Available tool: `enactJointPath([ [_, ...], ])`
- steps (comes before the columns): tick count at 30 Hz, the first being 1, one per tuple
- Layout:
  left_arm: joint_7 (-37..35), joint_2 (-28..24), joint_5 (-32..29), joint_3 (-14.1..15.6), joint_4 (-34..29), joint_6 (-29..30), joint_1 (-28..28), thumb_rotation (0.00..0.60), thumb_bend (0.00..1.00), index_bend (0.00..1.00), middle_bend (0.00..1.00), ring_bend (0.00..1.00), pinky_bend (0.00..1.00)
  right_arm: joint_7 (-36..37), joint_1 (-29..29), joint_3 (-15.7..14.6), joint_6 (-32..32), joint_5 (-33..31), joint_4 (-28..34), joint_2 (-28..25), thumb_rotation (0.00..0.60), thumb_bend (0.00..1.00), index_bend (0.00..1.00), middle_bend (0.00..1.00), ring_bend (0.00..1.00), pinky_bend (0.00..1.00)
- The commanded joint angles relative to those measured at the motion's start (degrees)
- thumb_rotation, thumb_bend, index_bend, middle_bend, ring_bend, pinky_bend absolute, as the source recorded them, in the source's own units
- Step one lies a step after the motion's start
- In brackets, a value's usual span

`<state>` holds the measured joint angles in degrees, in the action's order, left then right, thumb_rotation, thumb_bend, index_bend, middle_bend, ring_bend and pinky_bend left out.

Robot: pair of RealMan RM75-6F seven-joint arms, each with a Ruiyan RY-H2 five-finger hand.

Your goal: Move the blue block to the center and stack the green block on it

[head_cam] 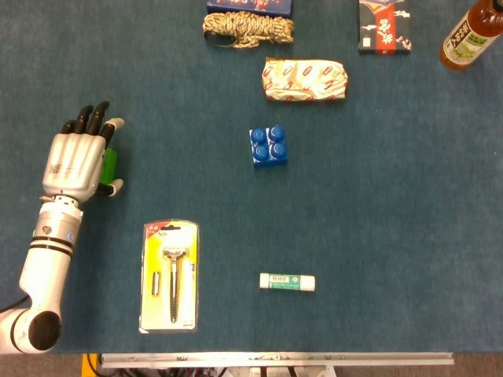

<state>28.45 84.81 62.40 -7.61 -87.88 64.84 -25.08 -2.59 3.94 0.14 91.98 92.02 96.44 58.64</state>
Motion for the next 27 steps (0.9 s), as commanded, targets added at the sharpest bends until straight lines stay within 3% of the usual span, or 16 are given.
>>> enactJointPath([
  [1,-0.3,0.0,-0.3,-0.3,0.3,-0.4,-0.4,0.6,0.14,0.18,0.06,0.06,0.2,0.6,-0.4,0.1,0.6,0.5,0.1,-0.4,0.6,0.23,0.21,0.17,0.0,0.1],
  [27,-3.1,0.8,-0.3,1.5,5.2,0.7,0.3,0.6,0.14,0.18,0.06,0.06,0.2,1.1,-1.7,1.1,0.4,0.8,0.2,-1.0,0.6,0.23,0.21,0.17,0.0,0.1],
])
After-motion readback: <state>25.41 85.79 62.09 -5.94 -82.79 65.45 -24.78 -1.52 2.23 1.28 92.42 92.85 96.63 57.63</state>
